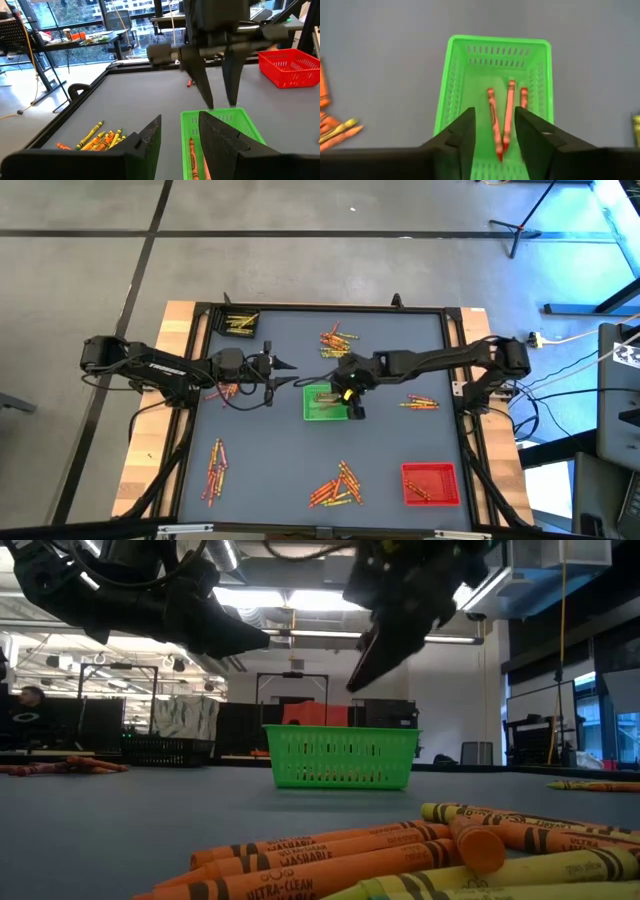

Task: Sort crayons
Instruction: Put the red crayon into the green bin

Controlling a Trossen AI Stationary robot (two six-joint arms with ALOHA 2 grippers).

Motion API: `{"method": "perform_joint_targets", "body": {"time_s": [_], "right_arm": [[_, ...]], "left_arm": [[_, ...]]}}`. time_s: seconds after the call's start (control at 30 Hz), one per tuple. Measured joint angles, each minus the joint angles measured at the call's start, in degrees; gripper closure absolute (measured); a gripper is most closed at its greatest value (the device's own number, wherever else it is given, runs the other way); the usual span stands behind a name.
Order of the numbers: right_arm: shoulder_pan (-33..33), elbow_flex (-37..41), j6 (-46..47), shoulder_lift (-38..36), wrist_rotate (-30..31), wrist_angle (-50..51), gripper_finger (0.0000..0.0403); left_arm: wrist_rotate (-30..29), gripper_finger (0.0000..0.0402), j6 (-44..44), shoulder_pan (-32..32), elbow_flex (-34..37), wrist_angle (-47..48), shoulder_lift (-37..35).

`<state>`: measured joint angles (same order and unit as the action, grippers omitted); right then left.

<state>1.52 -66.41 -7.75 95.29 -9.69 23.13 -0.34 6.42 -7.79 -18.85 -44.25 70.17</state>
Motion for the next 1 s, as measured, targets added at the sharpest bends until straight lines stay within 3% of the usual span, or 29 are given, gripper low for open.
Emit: {"method": "perform_joint_targets", "body": {"time_s": [0.2,0.4,0.77,1.0], "right_arm": [[-0.02,-1.50,1.48,-5.45,0.13,12.11,0.0249],[0.00,1.89,4.32,-10.76,2.34,21.77,0.0249],[0.00,13.49,9.60,-18.22,11.23,27.57,0.0249],[0.02,17.31,15.24,-19.00,16.16,33.63,0.0249]], "left_arm": [[0.00,0.0287,-0.07,0.14,0.00,0.09,0.00],[-0.01,0.0287,-0.07,0.39,0.00,0.06,0.02],[-0.31,0.0287,-0.04,0.39,0.00,0.04,0.02],[-0.46,0.0287,0.00,0.39,0.00,0.00,0.00]]}}
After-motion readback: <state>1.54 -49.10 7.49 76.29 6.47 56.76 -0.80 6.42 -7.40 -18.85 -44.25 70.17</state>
